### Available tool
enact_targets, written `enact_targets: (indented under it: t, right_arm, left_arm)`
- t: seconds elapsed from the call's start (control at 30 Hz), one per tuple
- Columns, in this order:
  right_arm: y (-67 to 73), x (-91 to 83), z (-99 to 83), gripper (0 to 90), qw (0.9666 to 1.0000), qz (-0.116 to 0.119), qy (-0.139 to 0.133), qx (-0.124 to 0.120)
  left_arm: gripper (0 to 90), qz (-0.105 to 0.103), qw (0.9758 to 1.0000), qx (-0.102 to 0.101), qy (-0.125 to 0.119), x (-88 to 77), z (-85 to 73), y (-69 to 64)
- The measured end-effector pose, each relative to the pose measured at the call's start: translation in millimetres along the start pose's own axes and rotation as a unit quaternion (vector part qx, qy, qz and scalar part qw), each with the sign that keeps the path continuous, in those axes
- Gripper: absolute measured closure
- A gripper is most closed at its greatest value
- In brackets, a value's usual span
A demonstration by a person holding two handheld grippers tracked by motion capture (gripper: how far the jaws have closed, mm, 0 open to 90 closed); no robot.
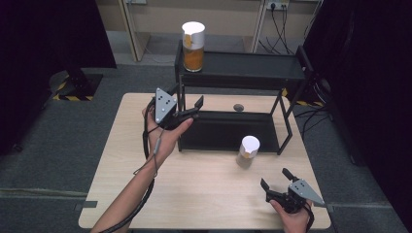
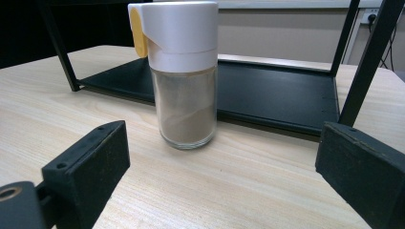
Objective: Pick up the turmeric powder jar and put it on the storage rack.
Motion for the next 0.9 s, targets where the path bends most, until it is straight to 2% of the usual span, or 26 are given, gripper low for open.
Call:
enact_targets:
  t: [0.1, 0.43, 0.9]
  right_arm:
    - [0.0, 0.0, 0.0, 4.6, 1.0, 0.0, 0.0, 0.0]
    - [0.1, -0.1, -0.1, 4.6, 1.0, 0.0, 0.0, -0.001]
    - [0.3, 0.0, -0.1, 4.6, 1.0, 0.0, 0.0, -0.001]
  left_arm:
    - [13.4, -0.004, 1.0, 0.002, 0.003, -3.4, -5.0, -1.9]
    - [13.4, -0.022, 0.9997, -0.011, 0.004, -14.8, -26.1, -13.3]
    - [13.1, -0.032, 0.9992, -0.019, 0.018, -31.7, -52.8, -15.8]
Point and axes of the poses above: each handheld gripper's, and its own axes: x roughly forward along the jaws, z roughly out of its top, y roughly to its left, the point moved 7 cm from there along x, roughly forward along the jaws
